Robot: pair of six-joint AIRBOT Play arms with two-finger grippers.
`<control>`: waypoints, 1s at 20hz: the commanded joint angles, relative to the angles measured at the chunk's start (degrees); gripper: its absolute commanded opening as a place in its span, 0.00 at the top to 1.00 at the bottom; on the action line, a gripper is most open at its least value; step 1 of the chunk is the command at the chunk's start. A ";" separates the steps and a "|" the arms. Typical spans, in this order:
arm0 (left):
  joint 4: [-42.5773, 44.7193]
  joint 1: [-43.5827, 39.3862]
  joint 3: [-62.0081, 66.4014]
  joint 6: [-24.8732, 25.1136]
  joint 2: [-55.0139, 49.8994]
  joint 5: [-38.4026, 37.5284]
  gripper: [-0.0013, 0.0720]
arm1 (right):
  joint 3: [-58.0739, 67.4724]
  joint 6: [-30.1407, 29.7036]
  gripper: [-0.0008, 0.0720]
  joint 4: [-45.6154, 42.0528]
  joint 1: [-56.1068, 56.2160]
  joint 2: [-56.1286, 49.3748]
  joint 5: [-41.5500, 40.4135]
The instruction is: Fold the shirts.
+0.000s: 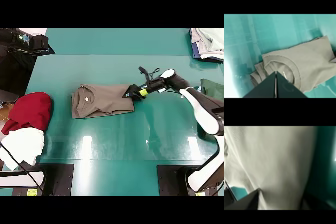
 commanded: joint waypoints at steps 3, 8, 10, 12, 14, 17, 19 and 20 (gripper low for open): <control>-2.14 0.00 -0.02 0.00 -0.02 -0.46 0.95 | 7.87 -2.01 0.96 1.64 4.22 -5.55 0.48; -5.38 -0.24 -0.02 0.00 -0.02 -2.91 0.95 | 4.02 -1.92 0.96 1.22 0.07 2.01 -4.39; -5.14 -1.79 -0.02 0.07 -0.02 -3.13 0.95 | -1.29 -1.92 0.96 1.09 -5.11 9.46 -8.87; -5.14 -4.96 -0.02 0.81 -0.02 -2.23 0.95 | -6.10 -1.95 0.96 1.01 -12.15 17.18 -11.17; -5.14 -8.94 -0.02 1.09 -0.02 0.42 0.95 | -9.33 -1.92 0.96 -0.35 -20.31 23.91 -13.20; -5.16 -14.60 -0.02 1.11 -0.02 5.18 0.95 | -9.77 -1.84 0.96 -4.04 -32.09 30.10 -14.82; -5.14 -17.86 -0.02 1.51 -0.02 7.52 0.95 | -9.79 -1.84 0.96 -4.94 -38.86 32.35 -15.63; -5.14 -19.17 -0.02 1.51 -0.02 8.61 0.95 | -9.77 -1.86 0.96 -4.92 -41.94 32.92 -15.91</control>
